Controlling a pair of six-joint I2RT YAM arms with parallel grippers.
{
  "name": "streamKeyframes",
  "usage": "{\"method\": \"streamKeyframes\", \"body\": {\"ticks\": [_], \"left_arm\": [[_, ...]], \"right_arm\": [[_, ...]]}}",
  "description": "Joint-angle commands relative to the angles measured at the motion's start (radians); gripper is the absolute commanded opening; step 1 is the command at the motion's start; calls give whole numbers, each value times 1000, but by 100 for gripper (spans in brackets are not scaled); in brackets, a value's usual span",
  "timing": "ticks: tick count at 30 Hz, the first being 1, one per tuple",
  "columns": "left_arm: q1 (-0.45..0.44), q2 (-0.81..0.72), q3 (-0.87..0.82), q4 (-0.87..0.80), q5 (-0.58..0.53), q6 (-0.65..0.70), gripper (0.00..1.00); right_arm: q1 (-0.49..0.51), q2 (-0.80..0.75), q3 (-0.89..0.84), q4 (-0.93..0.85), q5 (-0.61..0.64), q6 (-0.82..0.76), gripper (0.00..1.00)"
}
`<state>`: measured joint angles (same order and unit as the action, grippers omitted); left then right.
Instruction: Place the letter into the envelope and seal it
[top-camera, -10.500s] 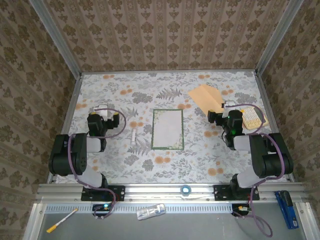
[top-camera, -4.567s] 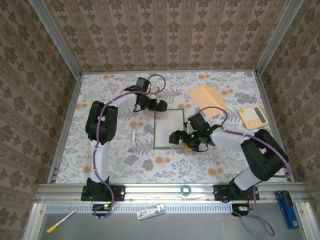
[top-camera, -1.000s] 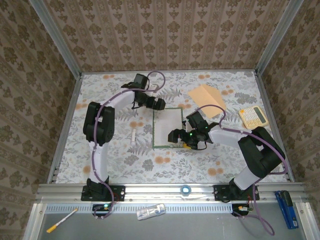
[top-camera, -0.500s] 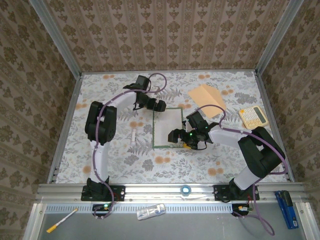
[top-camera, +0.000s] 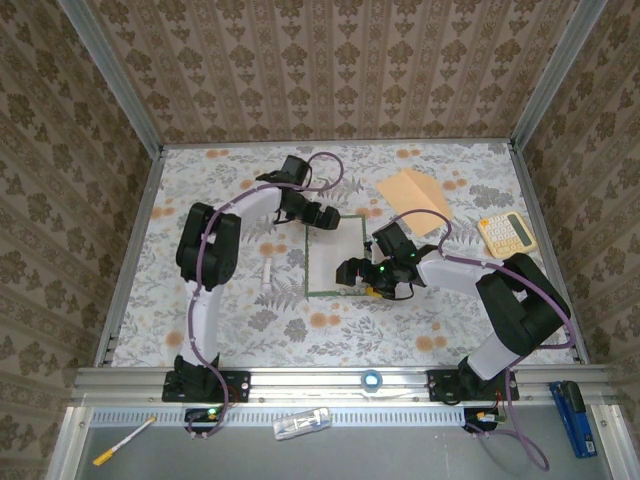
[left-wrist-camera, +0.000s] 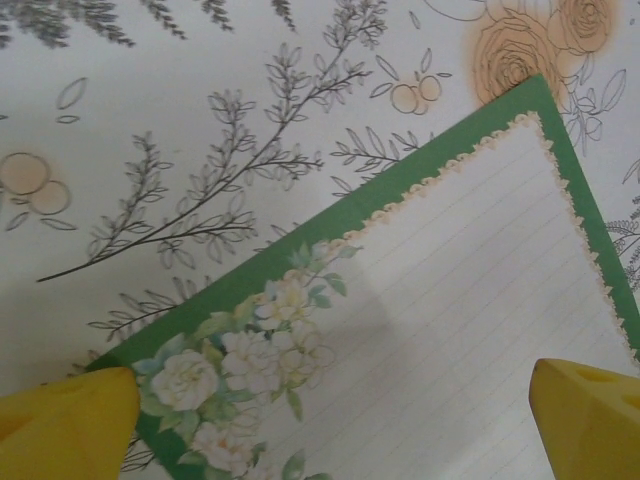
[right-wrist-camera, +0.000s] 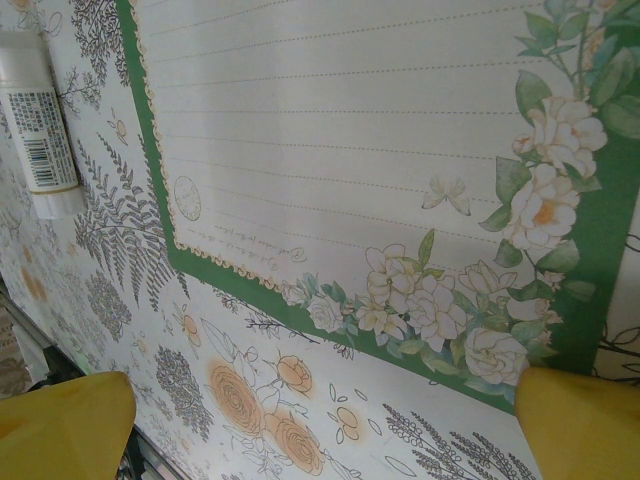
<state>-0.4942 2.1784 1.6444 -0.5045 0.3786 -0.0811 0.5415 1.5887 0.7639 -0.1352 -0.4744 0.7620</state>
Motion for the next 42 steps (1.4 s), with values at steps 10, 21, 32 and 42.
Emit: {"method": "streamKeyframes", "body": {"ticks": [10, 21, 32, 42], "left_arm": [[-1, 10, 29, -5, -32, 28, 100], [3, 7, 24, 9, -67, 20, 100], [6, 4, -3, 46, -93, -4, 100], [6, 21, -22, 53, -87, -13, 100]], "right_arm": [[-5, 2, -14, -38, 43, -17, 100], [-5, 6, -14, -35, 43, -16, 100], [-5, -1, -20, -38, 47, -16, 100], [-5, -3, -23, -37, 49, -15, 100]]}}
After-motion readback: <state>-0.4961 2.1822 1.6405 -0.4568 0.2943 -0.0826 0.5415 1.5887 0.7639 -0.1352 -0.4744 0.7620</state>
